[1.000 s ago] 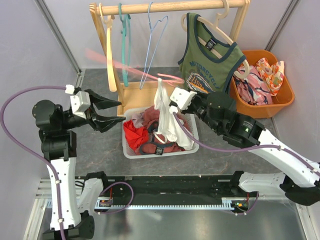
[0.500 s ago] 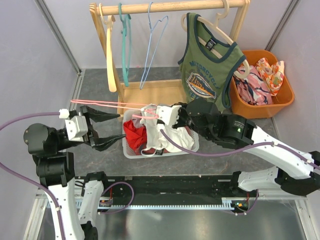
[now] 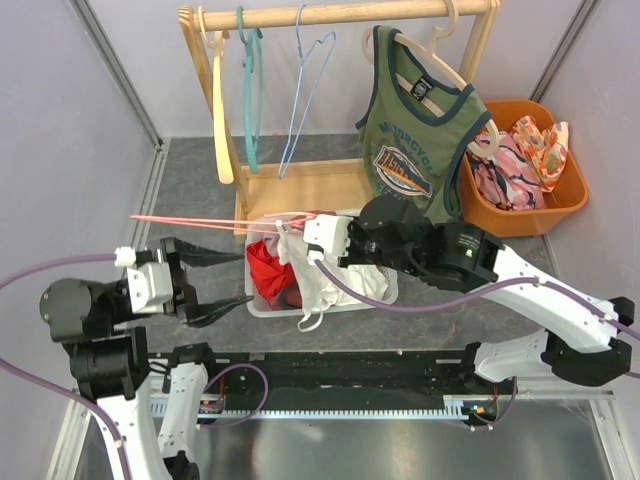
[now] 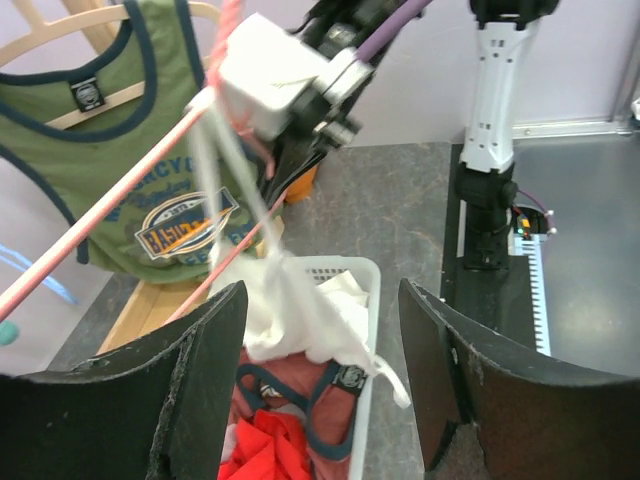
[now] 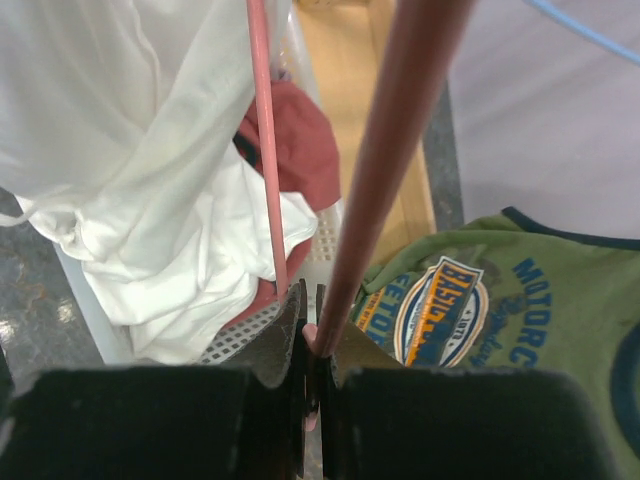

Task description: Remove the tank top from the hanger

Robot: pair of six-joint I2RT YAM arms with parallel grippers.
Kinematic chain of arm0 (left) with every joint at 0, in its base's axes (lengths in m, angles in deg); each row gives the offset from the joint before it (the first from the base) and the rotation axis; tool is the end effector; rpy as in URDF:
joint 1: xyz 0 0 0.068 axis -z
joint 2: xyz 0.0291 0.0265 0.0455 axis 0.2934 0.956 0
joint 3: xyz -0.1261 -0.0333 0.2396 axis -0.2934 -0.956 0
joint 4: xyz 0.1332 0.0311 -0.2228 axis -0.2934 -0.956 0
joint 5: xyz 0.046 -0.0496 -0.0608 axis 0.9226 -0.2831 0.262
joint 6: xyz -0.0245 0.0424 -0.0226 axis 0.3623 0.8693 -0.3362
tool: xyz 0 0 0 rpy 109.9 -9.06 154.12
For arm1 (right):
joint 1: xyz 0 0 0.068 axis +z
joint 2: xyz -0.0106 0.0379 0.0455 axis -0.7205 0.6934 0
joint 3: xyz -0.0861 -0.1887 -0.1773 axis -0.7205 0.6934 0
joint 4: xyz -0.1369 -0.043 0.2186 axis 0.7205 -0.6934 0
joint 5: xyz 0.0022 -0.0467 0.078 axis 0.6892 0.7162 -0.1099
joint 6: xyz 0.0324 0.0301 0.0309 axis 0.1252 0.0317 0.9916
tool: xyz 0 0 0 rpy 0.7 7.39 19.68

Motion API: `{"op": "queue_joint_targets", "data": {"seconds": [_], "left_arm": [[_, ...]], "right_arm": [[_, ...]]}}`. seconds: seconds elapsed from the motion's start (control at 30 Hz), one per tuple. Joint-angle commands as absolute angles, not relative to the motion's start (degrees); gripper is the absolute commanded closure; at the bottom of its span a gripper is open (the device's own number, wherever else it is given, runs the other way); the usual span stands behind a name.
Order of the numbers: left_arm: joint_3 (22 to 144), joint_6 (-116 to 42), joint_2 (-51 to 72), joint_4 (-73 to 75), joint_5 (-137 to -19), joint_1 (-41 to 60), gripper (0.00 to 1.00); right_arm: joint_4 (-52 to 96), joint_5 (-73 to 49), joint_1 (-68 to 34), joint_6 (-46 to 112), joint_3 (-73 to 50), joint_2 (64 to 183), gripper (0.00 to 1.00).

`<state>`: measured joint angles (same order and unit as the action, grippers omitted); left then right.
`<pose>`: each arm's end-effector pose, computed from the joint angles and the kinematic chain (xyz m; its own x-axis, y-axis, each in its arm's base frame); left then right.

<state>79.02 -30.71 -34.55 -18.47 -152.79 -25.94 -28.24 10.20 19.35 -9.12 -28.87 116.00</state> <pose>0.0284 -0.0314 0.4726 0.2638 0.0309 -0.9641 0.9279 0.2648 0.2624 0.1122 0.2245 0.4468 0.2827 -0.7321 -0.6198 -0.7754 0.2059 -0.5969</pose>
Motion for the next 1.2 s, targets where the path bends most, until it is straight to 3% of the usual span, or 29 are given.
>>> {"op": "queue_joint_targets", "data": {"seconds": [0.0,0.43,0.63,0.87,1.17], "left_arm": [[76.39,-34.57,-39.94,-18.50,-159.44,-25.94,0.30],[83.92,-35.10,-38.64,-18.68,-159.97,-25.94,0.30],[89.29,-20.18,-34.52,-18.42,-151.82,-25.94,0.33],[92.99,-7.96,-25.03,-22.90,-152.85,-25.94,0.32],[92.10,-8.38,-16.94,-28.33,-155.22,-25.85,0.31]], "right_arm": [[-28.48,9.62,18.59,-4.95,-28.01,118.20,1.00],[-36.56,3.48,14.37,-2.93,-34.17,120.75,1.00],[-38.58,-1.17,14.46,-2.66,-33.54,121.55,1.00],[-41.22,-3.74,14.63,-6.18,-31.36,117.95,1.00],[-43.50,-2.60,18.67,-7.94,-33.01,117.85,1.00]]}}
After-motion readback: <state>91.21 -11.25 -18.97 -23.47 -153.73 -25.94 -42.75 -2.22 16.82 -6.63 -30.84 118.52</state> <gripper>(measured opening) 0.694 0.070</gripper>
